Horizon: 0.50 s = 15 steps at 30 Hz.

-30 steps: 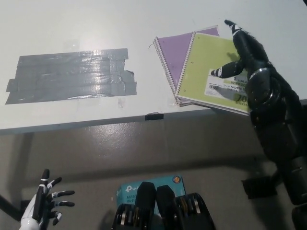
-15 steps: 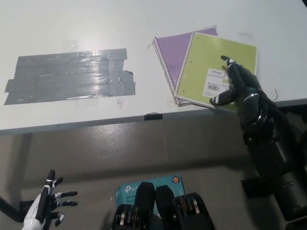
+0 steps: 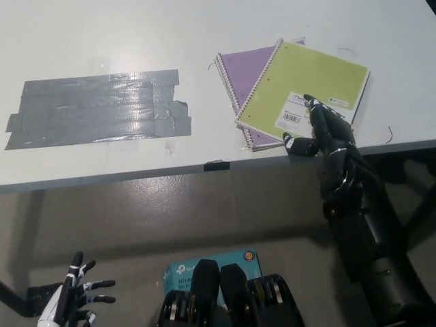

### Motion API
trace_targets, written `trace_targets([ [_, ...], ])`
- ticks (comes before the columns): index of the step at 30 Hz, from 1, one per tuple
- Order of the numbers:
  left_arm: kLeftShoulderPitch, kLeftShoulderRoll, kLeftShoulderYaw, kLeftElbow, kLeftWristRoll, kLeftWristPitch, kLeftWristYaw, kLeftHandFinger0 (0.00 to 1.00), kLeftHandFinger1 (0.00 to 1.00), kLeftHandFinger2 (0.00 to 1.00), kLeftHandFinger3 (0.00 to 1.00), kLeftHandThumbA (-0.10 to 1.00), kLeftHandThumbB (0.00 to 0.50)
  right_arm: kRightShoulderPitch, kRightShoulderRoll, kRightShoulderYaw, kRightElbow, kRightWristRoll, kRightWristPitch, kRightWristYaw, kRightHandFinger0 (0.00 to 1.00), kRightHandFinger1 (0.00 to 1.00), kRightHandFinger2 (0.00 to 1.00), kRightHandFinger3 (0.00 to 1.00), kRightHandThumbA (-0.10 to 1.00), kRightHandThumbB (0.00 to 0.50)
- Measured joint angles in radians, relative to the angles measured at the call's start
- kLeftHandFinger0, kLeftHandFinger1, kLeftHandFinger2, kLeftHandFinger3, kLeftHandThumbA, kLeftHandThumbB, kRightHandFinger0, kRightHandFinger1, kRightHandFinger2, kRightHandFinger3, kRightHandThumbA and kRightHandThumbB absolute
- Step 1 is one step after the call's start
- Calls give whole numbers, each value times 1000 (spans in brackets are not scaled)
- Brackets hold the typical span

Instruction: The robot uses its right hand to align two notebooks stacked together until they are fully overlapped

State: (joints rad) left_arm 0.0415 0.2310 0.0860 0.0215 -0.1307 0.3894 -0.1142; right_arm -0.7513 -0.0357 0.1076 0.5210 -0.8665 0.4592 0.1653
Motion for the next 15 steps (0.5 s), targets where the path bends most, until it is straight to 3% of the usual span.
trace_targets([
  [6, 0, -2, -4, 1, 1, -14, -3, 388, 477, 618, 972, 1000, 491, 18, -63, 140, 0, -28, -2, 8, 1000, 1000, 1000, 1000, 1000, 340],
  [7, -1, -2, -5, 1, 1, -16, -4, 397, 484, 614, 973, 1000, 449, 19, -78, 167, -1, -29, -4, 11, 1000, 1000, 1000, 1000, 1000, 348],
  [9, -1, -2, -6, 2, 2, -19, -5, 394, 487, 605, 976, 1000, 446, 19, -105, 220, -3, -31, -7, 18, 1000, 1000, 1000, 1000, 1000, 365],
  [12, -1, -2, -9, 2, 2, -23, -5, 416, 495, 597, 990, 1000, 495, 19, -139, 277, -4, -34, -16, 21, 1000, 1000, 1000, 1000, 1000, 380],
  [15, -2, -1, -10, 2, 2, -25, -5, 419, 501, 598, 1000, 1000, 500, 19, -169, 330, -8, -39, -30, 25, 1000, 1000, 1000, 1000, 1000, 383],
])
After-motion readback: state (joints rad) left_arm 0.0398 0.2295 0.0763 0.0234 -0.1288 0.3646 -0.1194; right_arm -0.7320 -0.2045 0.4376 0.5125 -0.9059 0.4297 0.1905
